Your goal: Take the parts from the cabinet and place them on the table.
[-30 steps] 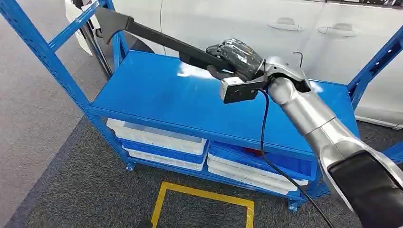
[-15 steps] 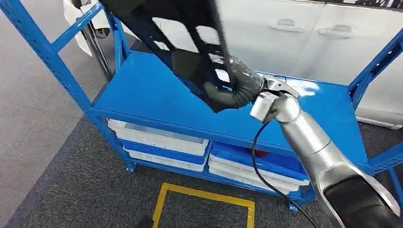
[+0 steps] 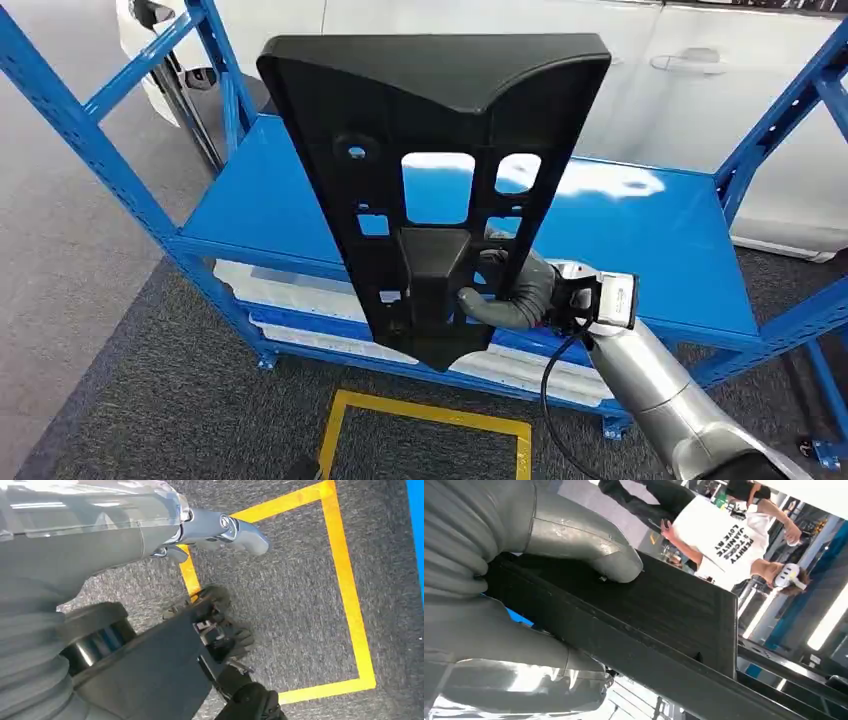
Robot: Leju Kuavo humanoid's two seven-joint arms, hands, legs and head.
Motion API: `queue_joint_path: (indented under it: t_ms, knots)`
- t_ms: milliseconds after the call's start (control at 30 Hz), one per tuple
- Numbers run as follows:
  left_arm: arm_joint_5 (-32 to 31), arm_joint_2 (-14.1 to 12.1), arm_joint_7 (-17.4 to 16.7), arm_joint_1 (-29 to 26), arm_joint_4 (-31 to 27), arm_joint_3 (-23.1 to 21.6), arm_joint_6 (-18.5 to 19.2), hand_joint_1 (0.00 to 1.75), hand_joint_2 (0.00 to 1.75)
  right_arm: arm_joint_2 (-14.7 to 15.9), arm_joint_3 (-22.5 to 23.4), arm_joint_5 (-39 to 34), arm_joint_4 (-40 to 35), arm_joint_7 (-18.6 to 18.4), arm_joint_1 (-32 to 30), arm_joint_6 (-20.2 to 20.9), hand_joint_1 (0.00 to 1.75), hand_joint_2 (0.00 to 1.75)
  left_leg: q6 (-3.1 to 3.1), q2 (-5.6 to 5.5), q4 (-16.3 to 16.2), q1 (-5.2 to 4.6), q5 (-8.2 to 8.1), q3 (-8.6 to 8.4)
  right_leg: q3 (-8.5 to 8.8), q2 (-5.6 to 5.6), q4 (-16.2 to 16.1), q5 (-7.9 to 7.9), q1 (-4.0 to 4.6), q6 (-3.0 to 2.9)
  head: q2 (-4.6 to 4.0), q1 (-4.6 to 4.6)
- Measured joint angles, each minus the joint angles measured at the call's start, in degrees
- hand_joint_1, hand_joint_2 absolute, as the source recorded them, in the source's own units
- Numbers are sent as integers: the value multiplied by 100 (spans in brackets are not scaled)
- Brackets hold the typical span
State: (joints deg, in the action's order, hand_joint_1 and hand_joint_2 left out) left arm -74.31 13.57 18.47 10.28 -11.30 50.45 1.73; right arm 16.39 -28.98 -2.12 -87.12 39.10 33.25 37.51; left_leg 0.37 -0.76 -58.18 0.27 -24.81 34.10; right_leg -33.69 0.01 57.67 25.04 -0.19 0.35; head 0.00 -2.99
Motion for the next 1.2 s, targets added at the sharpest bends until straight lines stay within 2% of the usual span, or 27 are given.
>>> queue_joint_path:
  t_ms: [67,133,200,233,267,300,333,367,433,467,500,533,600,633,667,700,733,800,833,867,900,967,1000,1033,1133,1167,1200]
  knots:
    - [0,-2,-7,-7,0,4,0,0,175,0,-7,-4,0,0,-21,26,175,175,55,2,-14,-27,7,18,-6,1,-18,-14,-15,64,0,0]
    - [0,0,-9,-1,0,9,0,0,175,0,-4,-11,0,0,-31,42,175,175,148,17,60,13,64,-7,-19,-4,38,48,-39,135,0,0]
    - [28,2,-11,4,0,13,11,0,175,0,-2,-31,0,-2,-31,57,175,175,182,28,64,13,72,3,-278,-2,621,430,-51,162,0,0]
    - [59,0,-15,1,0,20,13,0,175,-24,-7,-33,2,-2,-50,66,175,175,189,33,63,4,71,7,-526,-3,1163,674,-65,183,0,0]
    - [74,-2,-15,-6,0,33,13,0,175,-28,-7,-33,9,-2,-78,68,175,175,193,38,60,0,69,14,-731,-3,1605,832,-69,195,0,0]
    - [98,-7,-15,-12,0,57,0,0,175,-28,-7,-37,18,-2,-110,68,175,175,193,37,57,-2,69,16,-854,-4,1857,866,-70,201,0,0]
    - [114,-7,-13,-19,0,81,-29,0,175,-28,-11,-42,28,0,-134,79,175,175,193,34,54,-2,68,14,-831,-4,1792,753,-72,199,0,0]
    - [157,-9,-13,-18,0,105,-63,0,175,-28,-13,-54,35,2,-135,88,175,175,189,32,44,-2,66,14,-669,-4,1451,530,-72,186,0,0]
    - [276,-7,-13,-3,0,133,-87,0,175,-28,-13,-98,35,9,-117,98,175,175,161,30,12,-3,47,9,-139,-23,373,20,-65,132,0,0]
    - [324,-7,-13,1,0,160,-74,0,175,-28,-13,-114,35,9,-110,103,175,175,147,30,7,-3,39,15,-30,-52,103,12,-55,107,0,0]
    - [350,-7,-13,3,0,173,-61,0,175,-31,-13,-118,35,9,-109,107,175,175,142,31,6,-10,37,21,0,-64,79,52,-48,100,0,0]
    - [389,-7,-15,17,0,225,-37,0,175,-37,-15,-129,35,9,-103,125,175,175,103,33,-10,-34,35,48,-2,-63,37,51,-4,73,0,0]
    - [428,-7,-52,19,0,278,-33,0,175,-37,-24,-146,46,7,-104,147,175,175,42,38,8,-23,53,49,-25,-43,47,43,11,37,0,0]
    - [461,-7,-61,23,0,293,-35,0,175,-26,-24,-160,61,7,-103,149,175,175,8,39,26,-25,63,36,-21,-40,24,27,4,0,0,0]
    - [474,-13,-68,40,0,312,-44,0,175,-7,-24,-201,66,7,-104,149,175,175,-23,37,6,-43,22,58,14,-57,-38,-10,-65,-51,0,0]
    - [476,-13,-68,45,0,335,-44,0,175,9,-24,-227,72,7,-96,153,175,175,-61,38,-136,-33,-96,94,30,-67,-58,-18,-58,-74,0,-2]
    - [492,-13,-70,54,0,365,-42,0,175,11,-24,-254,83,7,-93,155,175,175,-83,36,-478,-22,-309,241,28,-70,-58,-21,-59,-101,0,0]
    - [553,-15,-98,55,0,413,-48,0,175,11,-24,-310,144,7,-108,164,175,175,-126,39,-1469,-8,-740,707,20,-69,-55,-23,-48,-108,0,0]
    - [586,-20,-133,49,0,430,-57,0,175,11,-24,-330,192,7,-115,149,175,175,-139,39,-1804,-8,-813,872,16,-69,-50,-26,-46,-110,0,0]
    - [599,-22,-153,40,0,446,-68,0,175,11,-24,-347,236,-2,-116,131,175,175,-142,39,-1818,-8,-740,892,21,-69,-47,-27,-46,-109,0,0]
    - [638,-28,-162,36,0,466,-77,0,175,11,-22,-383,273,-15,-114,111,175,175,-132,39,-1569,-8,-567,775,25,-69,-43,-28,-46,-108,0,0]
    - [682,-28,-171,38,0,531,-131,0,175,11,0,-503,345,-68,-108,44,175,175,-77,33,-534,-10,-68,257,35,-63,-22,-27,-43,-97,0,0]
    - [710,-28,-175,38,0,546,-153,0,175,11,22,-538,374,-87,-107,24,175,175,-31,1,-73,-13,67,33,26,-62,-15,-20,-42,-85,0,0]
    - [723,-35,-184,39,0,564,-155,0,175,11,39,-562,417,-92,-108,9,175,175,-8,-8,28,-38,54,-9,0,-42,25,-15,1,-50,0,-2]
    - [765,-42,-203,11,0,614,-149,0,175,11,57,-575,514,-101,-143,-48,175,175,69,-13,3,-50,105,52,-30,-45,-6,-74,-22,53,0,0]
    - [767,-35,-203,7,2,634,-140,0,175,11,63,-577,540,-101,-145,-55,175,175,129,2,80,-16,162,60,-43,-39,-6,-81,2,91,0,0]
    - [765,-35,-205,14,2,649,-138,0,175,11,74,-584,564,-98,-149,-57,175,175,165,13,114,2,214,70,-93,-27,99,105,-28,105,0,0]
